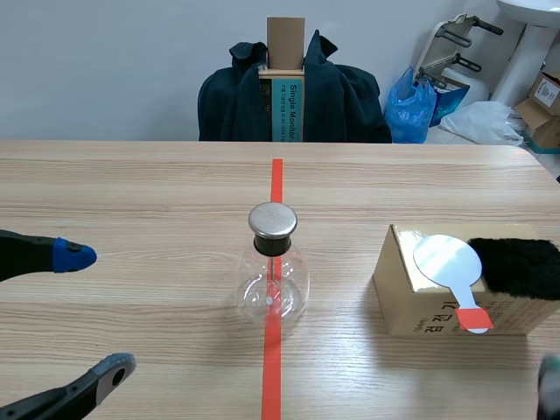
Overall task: Do the electroscope experiment.
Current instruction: 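Return to the home posture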
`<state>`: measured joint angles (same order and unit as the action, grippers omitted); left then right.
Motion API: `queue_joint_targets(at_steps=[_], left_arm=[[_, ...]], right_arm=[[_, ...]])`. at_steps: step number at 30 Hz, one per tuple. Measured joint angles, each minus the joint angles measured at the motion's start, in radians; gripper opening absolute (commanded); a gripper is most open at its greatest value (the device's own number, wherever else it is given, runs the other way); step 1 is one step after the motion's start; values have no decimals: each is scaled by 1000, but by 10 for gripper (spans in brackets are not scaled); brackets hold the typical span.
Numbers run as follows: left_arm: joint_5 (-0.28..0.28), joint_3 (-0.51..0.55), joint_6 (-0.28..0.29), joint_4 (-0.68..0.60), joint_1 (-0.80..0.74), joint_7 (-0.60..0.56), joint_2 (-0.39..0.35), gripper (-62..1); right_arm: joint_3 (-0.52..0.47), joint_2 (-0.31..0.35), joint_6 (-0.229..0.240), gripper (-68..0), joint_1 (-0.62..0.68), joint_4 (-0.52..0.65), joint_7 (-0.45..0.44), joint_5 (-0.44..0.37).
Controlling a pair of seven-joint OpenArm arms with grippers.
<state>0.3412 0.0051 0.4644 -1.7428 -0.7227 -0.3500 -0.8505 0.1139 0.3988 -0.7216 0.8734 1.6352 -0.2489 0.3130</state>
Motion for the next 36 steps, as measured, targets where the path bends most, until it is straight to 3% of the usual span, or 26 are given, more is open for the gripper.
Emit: queue_joint_targets(at_steps=[4, 7, 8, 9, 11, 18, 21, 23, 29, 34, 36], left_arm=[[0, 0, 0, 0, 0, 0, 0, 14], [0, 0, 0, 0, 0, 0, 0, 14], [0, 0, 0, 0, 0, 0, 0, 14], [0, 0, 0, 0, 0, 0, 0, 14], [0, 0, 0, 0, 0, 0, 0, 14], [0, 0, 0, 0, 0, 0, 0, 14], [0, 0, 0, 0, 0, 0, 0, 14], [0, 0, 0, 0, 0, 0, 0, 14], [0, 0, 0, 0, 0, 0, 0, 14], [0, 0, 0, 0, 0, -2, 0, 14], [0, 0, 0, 0, 0, -1, 0, 14]], right_arm=[[-75, 35, 10, -200, -17, 133, -23, -291], [-158, 57, 75, -201, -55, 213, -12, -539], [-181, 59, 84, -201, -71, 232, 2, -583], [-206, 58, 124, -201, -86, 245, 0, -596], [-249, 59, 289, -201, -115, 262, -26, -583], [-248, 80, 678, -201, -287, 275, -31, -566], [-247, 80, 800, -200, -339, 275, -8, -565], [-244, 80, 856, -201, -359, 275, -3, -565], [-243, 50, 965, -201, -407, 275, -4, -575], [-242, 21, 1026, -201, -409, 275, 25, -573], [-232, 13, 1030, -201, -410, 275, 39, -566]])
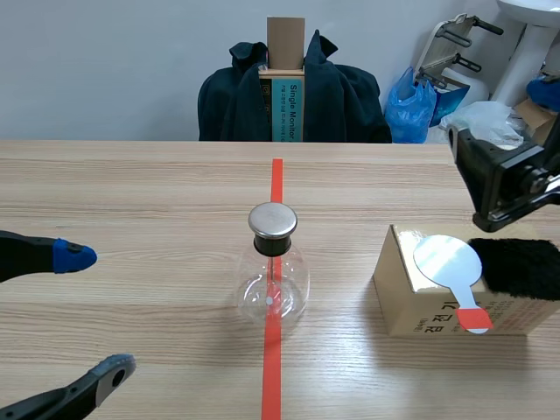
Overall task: Do the electroscope experiment.
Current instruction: 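Return to the home posture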
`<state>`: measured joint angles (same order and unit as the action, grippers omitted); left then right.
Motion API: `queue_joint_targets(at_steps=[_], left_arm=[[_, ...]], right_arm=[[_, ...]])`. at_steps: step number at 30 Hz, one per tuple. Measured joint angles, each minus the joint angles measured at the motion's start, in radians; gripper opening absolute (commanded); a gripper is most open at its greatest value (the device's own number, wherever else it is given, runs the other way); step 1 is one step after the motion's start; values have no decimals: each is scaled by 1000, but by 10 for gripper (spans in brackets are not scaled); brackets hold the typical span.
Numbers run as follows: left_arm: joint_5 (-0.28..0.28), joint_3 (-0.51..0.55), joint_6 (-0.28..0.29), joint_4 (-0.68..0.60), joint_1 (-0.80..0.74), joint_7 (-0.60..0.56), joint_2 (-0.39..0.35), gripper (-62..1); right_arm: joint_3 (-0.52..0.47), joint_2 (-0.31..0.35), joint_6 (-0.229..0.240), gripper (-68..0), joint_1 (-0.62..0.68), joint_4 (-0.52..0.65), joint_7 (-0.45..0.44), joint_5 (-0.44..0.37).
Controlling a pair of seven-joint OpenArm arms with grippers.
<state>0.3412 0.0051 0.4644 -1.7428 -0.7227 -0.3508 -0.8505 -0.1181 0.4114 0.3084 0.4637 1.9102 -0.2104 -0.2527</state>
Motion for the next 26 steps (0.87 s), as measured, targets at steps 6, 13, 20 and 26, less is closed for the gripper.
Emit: queue_joint_targets(at_steps=[6, 13, 20, 26], left_arm=[[0, 0, 0, 0, 0, 0, 0, 14], [0, 0, 0, 0, 0, 0, 0, 14], [0, 0, 0, 0, 0, -1, 0, 14], [0, 0, 0, 0, 0, 0, 0, 14]], right_arm=[[56, -30, 3, -200, 0, 0, 37, 40], [61, -77, 3, -201, 0, 0, 60, 47], [61, -101, 3, -201, 0, 0, 59, 47], [61, -101, 3, -200, 0, 0, 66, 47]])
